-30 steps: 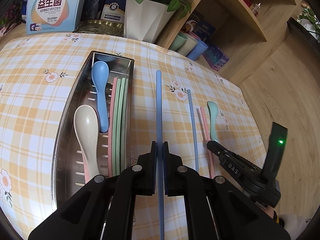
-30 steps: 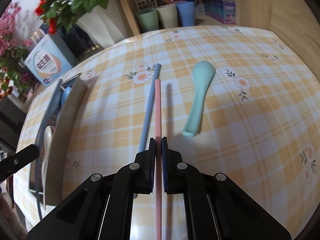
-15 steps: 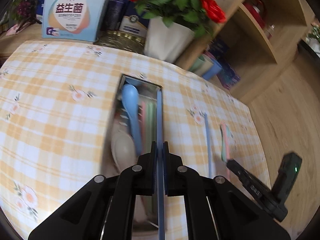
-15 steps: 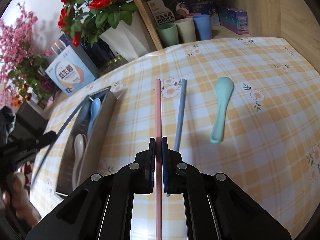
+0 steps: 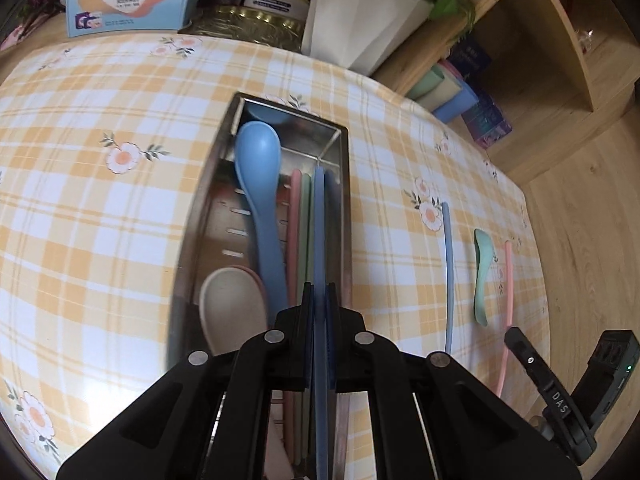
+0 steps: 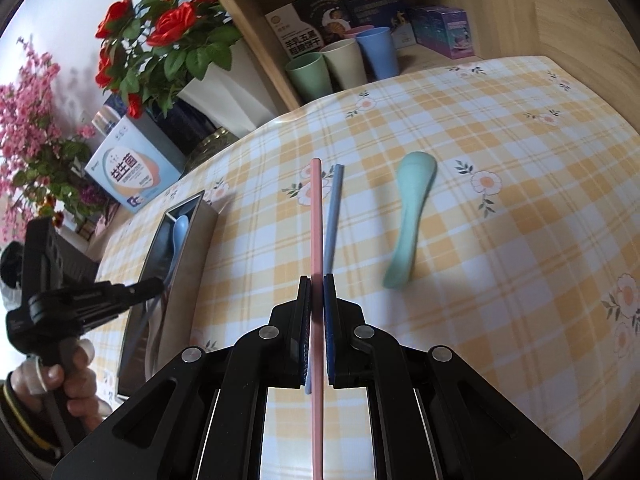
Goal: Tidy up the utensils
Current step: 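Lower the blue chopstick into the caddy with the left tool while the right tool lifts the pink chopstick, then open the left tool over the caddy while the right tool carries the pink chopstick toward it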
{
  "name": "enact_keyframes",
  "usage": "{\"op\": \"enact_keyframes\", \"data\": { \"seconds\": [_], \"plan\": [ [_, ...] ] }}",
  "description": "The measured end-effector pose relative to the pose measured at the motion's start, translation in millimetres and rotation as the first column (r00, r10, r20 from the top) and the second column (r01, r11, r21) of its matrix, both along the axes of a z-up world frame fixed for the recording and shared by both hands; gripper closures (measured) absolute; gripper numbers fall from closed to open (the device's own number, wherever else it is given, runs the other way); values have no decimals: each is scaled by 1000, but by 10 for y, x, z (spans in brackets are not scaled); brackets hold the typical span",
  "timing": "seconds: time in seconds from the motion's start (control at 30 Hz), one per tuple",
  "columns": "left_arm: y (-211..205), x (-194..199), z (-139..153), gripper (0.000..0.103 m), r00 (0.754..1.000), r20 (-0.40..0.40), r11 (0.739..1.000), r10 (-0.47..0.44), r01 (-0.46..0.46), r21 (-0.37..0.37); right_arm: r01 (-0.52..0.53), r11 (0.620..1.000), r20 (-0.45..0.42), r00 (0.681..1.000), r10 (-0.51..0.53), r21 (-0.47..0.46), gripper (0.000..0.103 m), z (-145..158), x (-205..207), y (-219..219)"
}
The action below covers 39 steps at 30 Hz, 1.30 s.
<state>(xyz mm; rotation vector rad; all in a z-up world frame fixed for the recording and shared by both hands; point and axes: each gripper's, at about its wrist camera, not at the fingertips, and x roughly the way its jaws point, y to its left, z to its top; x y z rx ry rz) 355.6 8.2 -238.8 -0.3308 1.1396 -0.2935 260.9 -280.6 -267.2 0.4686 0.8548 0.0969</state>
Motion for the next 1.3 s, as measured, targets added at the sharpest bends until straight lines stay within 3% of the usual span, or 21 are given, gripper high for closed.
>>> {"op": "enact_keyframes", "data": {
  "seconds": [0.27, 0.63, 0.8, 0.9, 1.07, 1.3],
  "plan": [
    [12, -82, -40, 96, 999, -32, 1000, -12, 13, 27, 0, 1000, -12, 1000, 0, 13, 97, 30, -12, -25],
    [293, -435, 490, 32, 984, 156, 991, -85, 67, 117, -85, 996, -17, 996, 85, 4, 97, 289, 130, 425],
    [470, -551, 552, 11, 975, 200, 979, -94, 54, 197, -136, 991, -51, 989, 136, 10, 97, 327, 301, 830],
    [634, -587, 539, 6, 976, 207, 979, -75, 33, 201, -159, 987, -78, 984, 160, 19, 97, 311, 393, 1072],
    [886, -626, 495, 6, 976, 214, 985, -41, 4, 173, -185, 982, -142, 972, 187, 22, 97, 233, 593, 1475],
    [1110, -702, 463, 6, 971, 238, 990, 11, -45, 137, -146, 989, -216, 965, 149, 30, 97, 103, 858, 1709]
  ]
}}
